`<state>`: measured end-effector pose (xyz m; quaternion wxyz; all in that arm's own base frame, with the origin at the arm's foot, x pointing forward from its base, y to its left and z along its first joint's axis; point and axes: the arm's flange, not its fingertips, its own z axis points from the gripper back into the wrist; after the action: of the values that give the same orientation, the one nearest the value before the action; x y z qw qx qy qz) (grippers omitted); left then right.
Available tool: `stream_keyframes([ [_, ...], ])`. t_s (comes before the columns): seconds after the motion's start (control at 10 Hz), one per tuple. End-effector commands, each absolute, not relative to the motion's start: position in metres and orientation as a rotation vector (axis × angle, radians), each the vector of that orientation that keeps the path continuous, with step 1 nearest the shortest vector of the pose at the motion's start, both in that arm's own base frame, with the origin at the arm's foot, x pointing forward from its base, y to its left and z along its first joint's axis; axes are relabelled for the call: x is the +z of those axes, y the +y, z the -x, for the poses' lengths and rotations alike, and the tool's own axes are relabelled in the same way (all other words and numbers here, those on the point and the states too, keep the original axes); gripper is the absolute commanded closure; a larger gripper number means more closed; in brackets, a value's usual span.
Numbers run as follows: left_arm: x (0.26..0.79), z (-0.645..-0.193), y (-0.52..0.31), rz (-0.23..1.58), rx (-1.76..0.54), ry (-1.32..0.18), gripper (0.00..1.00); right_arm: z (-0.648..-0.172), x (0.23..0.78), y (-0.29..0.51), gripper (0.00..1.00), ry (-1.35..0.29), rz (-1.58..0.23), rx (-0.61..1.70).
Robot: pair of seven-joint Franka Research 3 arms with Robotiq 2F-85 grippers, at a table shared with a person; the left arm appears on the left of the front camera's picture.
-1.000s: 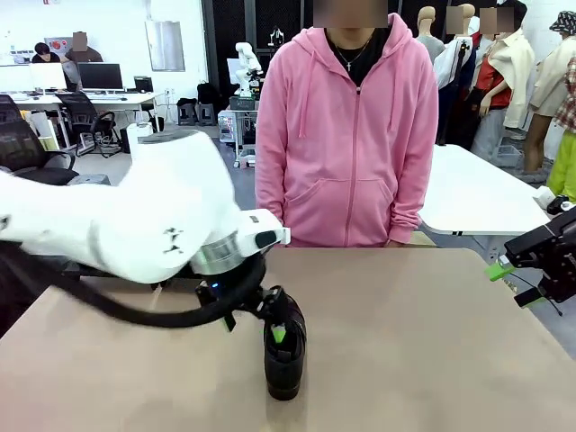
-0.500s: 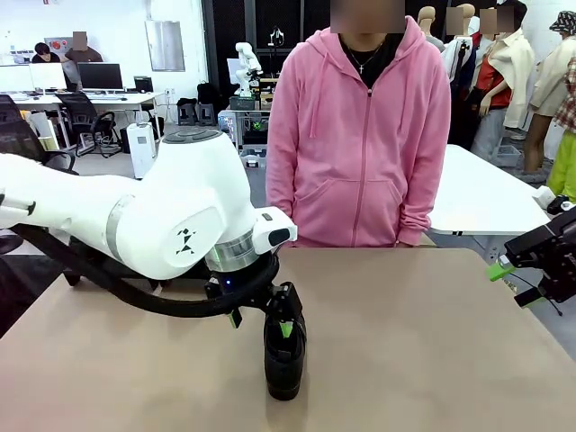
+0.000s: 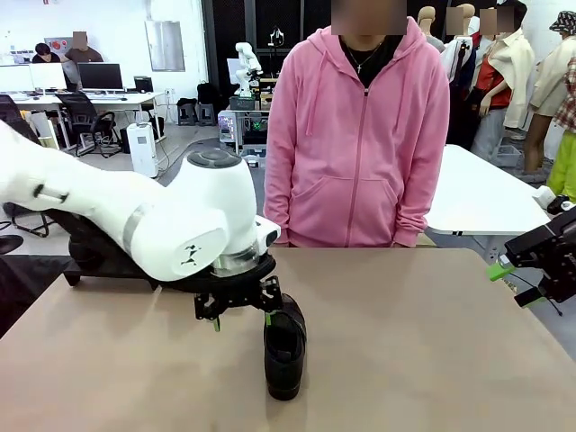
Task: Organize the shoes by placing them on the stand.
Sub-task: Place the Shoe from the middle of the table onto the Shoes Stand.
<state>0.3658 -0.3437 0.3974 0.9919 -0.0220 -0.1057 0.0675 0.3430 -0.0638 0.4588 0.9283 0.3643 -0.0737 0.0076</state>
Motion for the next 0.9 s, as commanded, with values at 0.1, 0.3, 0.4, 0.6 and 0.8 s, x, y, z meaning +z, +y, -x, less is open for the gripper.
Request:
stream_keyframes([
  [0.1,0.376,-0.392,-0.372,0.06,0.209,-0.153,0.0,-0.342,0.462,-0.067,0.0,-0.144,-0.732,0.03],
  [0.3,0.363,-0.396,-0.375,0.023,0.208,-0.113,0.0,-0.342,0.462,-0.067,0.0,-0.144,-0.732,0.03],
  [0.4,0.355,-0.397,-0.375,0.0,0.208,-0.101,0.0,-0.342,0.462,-0.067,0.0,-0.144,-0.732,0.03],
  [0.6,0.353,-0.398,-0.374,0.002,0.199,-0.096,0.0,-0.342,0.462,-0.067,0.0,-0.144,-0.732,0.03],
  [0.8,0.358,-0.395,-0.374,0.008,0.185,-0.109,0.91,-0.342,0.462,-0.067,0.0,-0.144,-0.732,0.03],
])
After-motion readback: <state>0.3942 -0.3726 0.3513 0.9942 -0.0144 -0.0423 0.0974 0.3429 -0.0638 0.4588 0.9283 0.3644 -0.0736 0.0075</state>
